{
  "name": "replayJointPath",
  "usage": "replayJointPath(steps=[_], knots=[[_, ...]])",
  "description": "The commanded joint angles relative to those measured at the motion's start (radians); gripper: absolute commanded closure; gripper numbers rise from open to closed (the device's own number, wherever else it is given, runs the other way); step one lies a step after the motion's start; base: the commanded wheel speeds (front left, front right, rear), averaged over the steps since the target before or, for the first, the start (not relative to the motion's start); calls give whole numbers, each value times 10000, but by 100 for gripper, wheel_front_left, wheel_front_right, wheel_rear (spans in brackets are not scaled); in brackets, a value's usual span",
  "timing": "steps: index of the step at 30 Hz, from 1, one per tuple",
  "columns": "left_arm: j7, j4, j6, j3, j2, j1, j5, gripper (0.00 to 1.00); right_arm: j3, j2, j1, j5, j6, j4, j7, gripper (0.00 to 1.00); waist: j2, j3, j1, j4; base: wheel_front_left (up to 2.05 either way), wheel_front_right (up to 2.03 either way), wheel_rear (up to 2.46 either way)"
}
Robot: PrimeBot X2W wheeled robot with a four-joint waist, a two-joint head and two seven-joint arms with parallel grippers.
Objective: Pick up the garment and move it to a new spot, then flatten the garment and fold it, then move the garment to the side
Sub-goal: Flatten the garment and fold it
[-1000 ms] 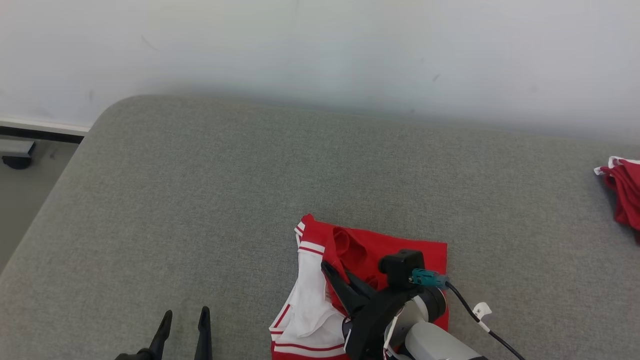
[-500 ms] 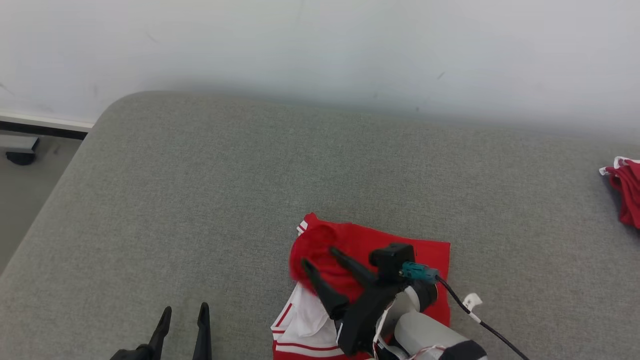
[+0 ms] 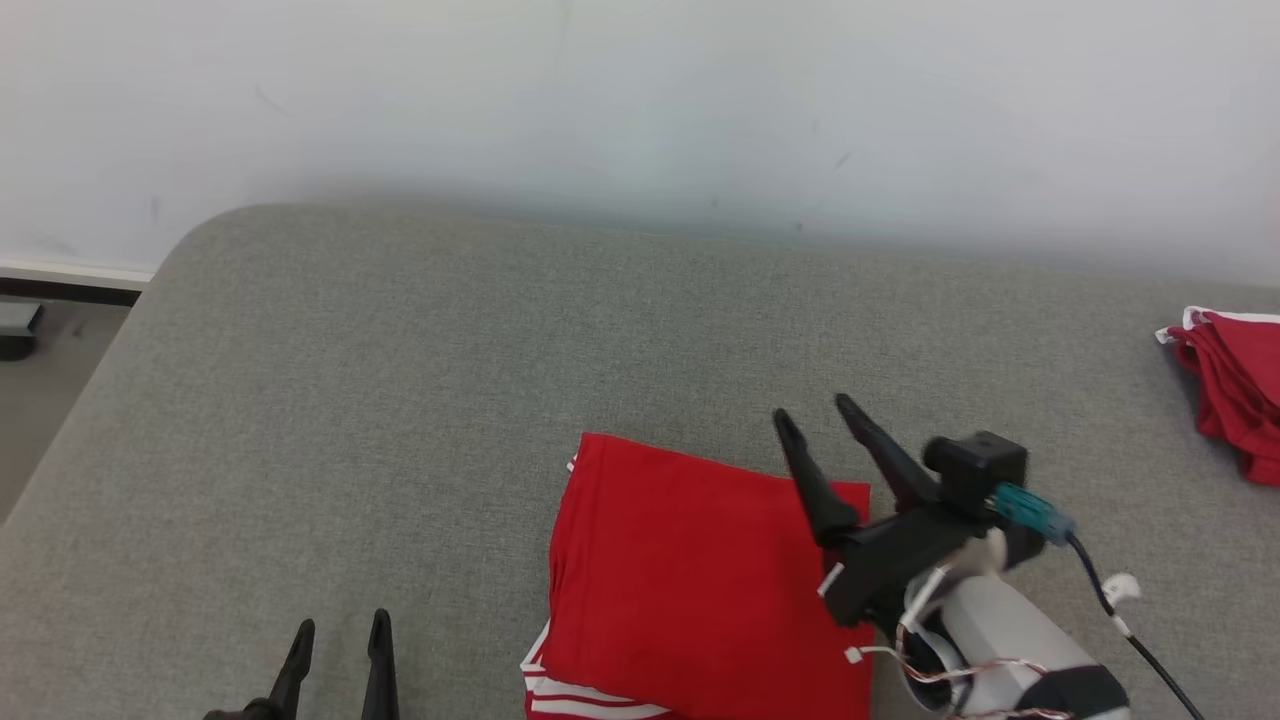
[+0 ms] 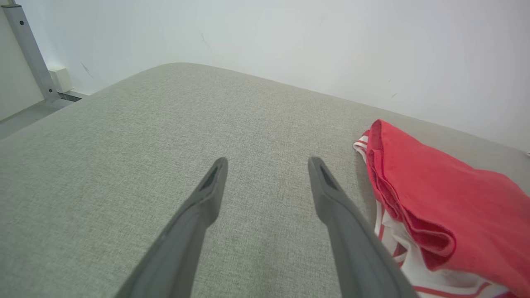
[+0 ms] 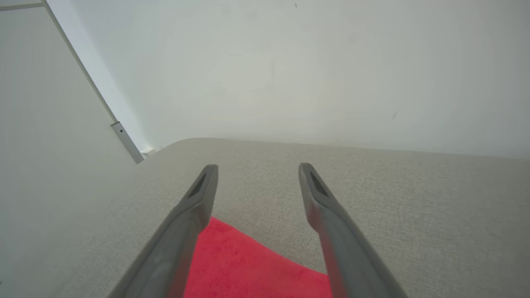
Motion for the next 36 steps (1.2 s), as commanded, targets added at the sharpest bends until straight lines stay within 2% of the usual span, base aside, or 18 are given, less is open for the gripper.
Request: replayJointPath(steps=[1,9,13,18,27,36], knots=[[-35,-55,18,32,-13,166,107,0,-281,-94,315,-201,3,-239,-6,0,-1,13,0,-47,0,0,0],[-35,-189,18,166,-14,268,166,0,-2403,-520,2162,-1391,1,-1739,-6,0,-1,-61,0,-232,0,0,0],[-35,-263,18,259,-11,383,230,0,-3556,-230,3159,-1997,3,-2687,-7,0,-1,-148,0,-349,0,0,0],[-35,-369,18,336,-13,467,295,0,-4483,229,4227,-2580,3,-3710,-7,0,-1,-240,0,-479,0,0,0],[-35,-513,18,410,-12,638,380,0,-5171,787,5278,-2906,1,-4449,-8,0,-1,-368,0,-630,0,0,0],[-35,-798,18,476,-12,782,474,0,-5041,976,5617,-2855,1,-4580,-10,0,-1,-449,0,-770,0,0,0]])
